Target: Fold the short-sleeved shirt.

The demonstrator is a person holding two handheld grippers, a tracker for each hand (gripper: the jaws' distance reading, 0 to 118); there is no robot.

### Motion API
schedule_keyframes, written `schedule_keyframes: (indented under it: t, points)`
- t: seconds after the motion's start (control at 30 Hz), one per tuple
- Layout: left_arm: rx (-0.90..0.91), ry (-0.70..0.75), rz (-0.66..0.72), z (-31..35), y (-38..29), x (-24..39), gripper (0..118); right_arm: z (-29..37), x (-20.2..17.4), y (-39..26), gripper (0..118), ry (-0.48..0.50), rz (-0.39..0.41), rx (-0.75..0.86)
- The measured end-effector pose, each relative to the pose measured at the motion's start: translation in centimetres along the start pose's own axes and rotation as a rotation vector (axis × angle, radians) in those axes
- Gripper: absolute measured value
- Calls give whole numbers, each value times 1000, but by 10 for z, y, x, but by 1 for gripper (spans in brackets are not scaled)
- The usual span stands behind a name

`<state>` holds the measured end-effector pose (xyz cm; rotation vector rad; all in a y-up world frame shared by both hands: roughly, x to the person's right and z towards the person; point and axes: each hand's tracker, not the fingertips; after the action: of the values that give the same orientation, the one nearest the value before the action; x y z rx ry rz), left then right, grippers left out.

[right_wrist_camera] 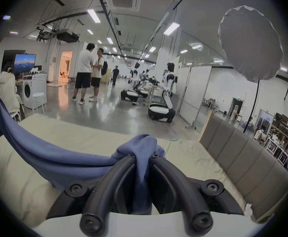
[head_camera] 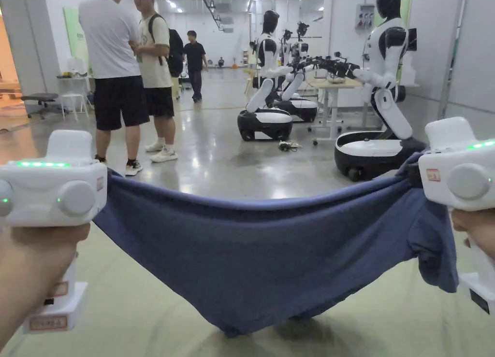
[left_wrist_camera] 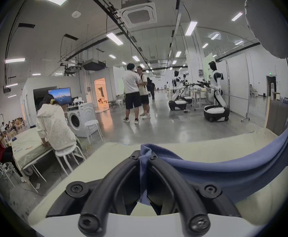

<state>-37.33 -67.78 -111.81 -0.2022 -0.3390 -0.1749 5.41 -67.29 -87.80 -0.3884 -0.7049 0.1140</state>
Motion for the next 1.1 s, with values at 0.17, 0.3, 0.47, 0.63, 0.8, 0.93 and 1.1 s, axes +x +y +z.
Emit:
schedule_keyframes:
  t: [0.17,0.3,0.47,0.63,0.8,0.93,1.1]
  points:
    - [-125,-51,-25,-8,-69,11,3,-18,-1,-70,9,22,-36,-98]
    - [-182,-97,-21,-3,-118,7,3,-10,5,-121,9,47,-22,-138]
    - [-250,-145,22,37,-165,-8,3,47,14,-177,9,112,-44,-195]
    - [-297,-198,-7,87,-201,-32,3,124,21,-216,9,156,-22,-215]
    - [-356,-202,43,154,-221,-61,3,197,34,-254,9,195,-61,-227]
    - [-397,-224,60,207,-248,-84,3,255,36,-282,9,228,-35,-252]
    - [-517,-270,-13,256,-281,-96,3,299,36,-326,9,258,-10,-342]
